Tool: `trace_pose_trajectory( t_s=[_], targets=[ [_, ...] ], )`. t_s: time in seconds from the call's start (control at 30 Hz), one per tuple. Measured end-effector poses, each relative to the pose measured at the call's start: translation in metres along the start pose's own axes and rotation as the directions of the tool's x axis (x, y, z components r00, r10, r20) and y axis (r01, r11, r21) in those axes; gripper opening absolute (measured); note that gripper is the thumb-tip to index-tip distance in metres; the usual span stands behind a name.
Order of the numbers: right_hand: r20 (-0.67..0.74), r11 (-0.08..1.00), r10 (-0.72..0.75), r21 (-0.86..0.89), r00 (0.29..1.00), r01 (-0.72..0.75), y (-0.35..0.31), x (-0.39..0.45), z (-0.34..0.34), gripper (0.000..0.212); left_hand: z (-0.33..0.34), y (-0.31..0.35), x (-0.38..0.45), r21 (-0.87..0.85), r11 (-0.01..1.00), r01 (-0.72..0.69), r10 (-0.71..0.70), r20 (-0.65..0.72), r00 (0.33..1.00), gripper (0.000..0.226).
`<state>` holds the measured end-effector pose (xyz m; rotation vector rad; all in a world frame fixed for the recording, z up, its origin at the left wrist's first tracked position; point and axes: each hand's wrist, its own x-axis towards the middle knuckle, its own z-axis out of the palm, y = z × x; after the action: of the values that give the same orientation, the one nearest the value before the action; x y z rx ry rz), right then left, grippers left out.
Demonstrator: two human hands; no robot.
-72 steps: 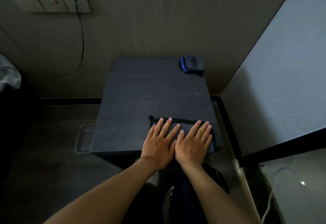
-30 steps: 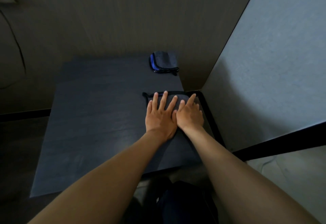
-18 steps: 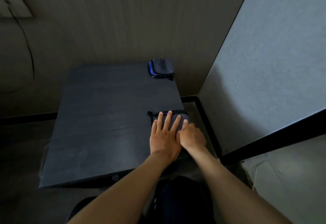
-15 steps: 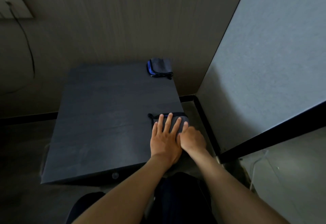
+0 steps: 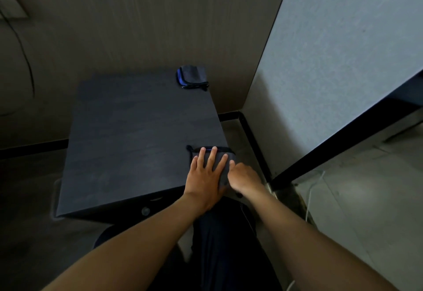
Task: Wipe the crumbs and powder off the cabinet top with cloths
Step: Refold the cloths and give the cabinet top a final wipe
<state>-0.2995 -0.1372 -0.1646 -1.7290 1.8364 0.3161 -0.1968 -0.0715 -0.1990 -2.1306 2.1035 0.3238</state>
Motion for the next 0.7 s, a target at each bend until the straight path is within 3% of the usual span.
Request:
trace_pose_trajectory(
  t_s=[0.17,0.27,0.37,0.47,0.53,0.6,0.7],
  targets=[
    [0.063,0.991,-0.051,-0.123,0.997,0.059,0.007,0.000,-0.018,0.052,-0.010,-0.001,-0.004,0.039,0.998,-0.059,0.057,0.053,0.997,0.080],
    [0.049,0.974,-0.160,-0.153,0.986,0.166,0.006,0.006,-0.041,0.072,-0.028,-0.010,-0.001,0.002,0.989,-0.148,0.148,0.031,0.988,0.068],
    [0.180,0.959,-0.282,0.039,0.942,0.280,-0.004,0.016,-0.055,0.073,-0.051,-0.029,0.002,-0.082,0.966,-0.246,0.239,-0.090,0.967,0.051],
    [0.257,0.935,-0.319,0.241,0.912,0.259,-0.009,0.031,-0.055,0.075,-0.073,-0.049,0.003,-0.078,0.942,-0.326,0.305,-0.206,0.930,0.040],
    [0.279,0.925,-0.327,0.293,0.903,0.244,-0.014,0.034,-0.060,0.059,-0.092,-0.061,0.001,-0.097,0.923,-0.372,0.331,-0.291,0.898,0.031],
    [0.295,0.899,-0.348,0.373,0.890,0.228,-0.023,0.023,-0.072,0.035,-0.116,-0.071,-0.003,-0.180,0.890,-0.418,0.329,-0.382,0.864,0.024],
    [0.346,0.818,-0.408,0.549,0.845,0.170,-0.036,0.013,-0.082,0.038,-0.143,-0.088,-0.006,-0.350,0.844,-0.406,0.226,-0.456,0.861,0.022]
  ],
)
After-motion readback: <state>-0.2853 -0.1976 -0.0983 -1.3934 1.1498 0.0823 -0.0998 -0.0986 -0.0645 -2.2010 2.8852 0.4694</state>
